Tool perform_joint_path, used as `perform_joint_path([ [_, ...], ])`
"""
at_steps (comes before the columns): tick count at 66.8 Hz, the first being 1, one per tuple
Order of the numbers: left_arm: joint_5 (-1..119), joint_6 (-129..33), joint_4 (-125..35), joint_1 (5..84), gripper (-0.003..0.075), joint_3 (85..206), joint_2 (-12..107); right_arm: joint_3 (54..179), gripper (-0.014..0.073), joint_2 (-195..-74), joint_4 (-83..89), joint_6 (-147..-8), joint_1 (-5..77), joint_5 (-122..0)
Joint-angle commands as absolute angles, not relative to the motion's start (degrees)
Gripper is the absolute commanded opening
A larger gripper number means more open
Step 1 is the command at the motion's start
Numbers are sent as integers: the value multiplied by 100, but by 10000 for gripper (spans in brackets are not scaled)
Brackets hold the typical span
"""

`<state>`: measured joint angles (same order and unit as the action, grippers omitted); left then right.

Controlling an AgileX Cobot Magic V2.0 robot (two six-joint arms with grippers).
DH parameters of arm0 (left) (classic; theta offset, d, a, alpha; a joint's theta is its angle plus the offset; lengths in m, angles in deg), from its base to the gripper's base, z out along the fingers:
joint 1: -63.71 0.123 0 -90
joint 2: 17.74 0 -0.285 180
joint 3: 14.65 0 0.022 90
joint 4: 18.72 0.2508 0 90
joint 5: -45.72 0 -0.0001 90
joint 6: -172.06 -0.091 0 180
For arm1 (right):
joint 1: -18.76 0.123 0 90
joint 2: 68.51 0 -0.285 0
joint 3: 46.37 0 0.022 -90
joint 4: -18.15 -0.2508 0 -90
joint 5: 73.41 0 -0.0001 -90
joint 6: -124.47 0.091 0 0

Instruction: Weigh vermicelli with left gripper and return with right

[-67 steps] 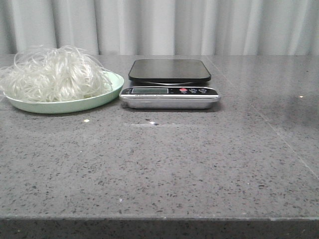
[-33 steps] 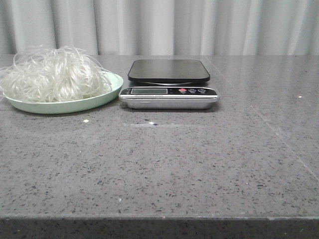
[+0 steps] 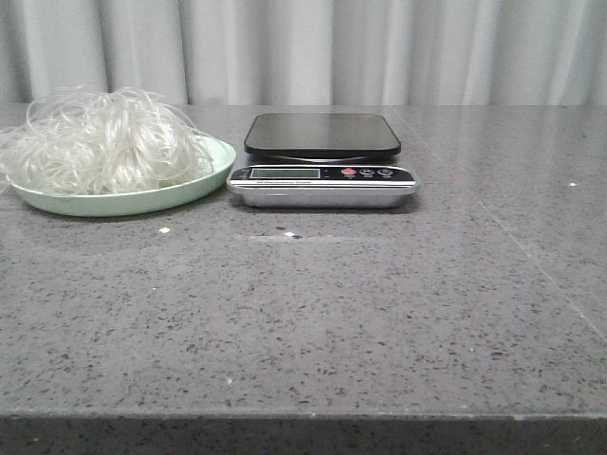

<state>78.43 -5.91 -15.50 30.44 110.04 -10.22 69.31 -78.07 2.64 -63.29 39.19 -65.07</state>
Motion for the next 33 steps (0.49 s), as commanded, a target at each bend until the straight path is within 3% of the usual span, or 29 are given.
perform_joint_path([
  [1, 7411, -547, -1596, 3014, 127, 11147, -1080, 7068, 151, -7869, 282, -6390, 3893, -6892],
  [33, 7411, -547, -1596, 3014, 127, 11147, -1080, 7068, 166, -7869, 282, -6390, 3893, -6872],
])
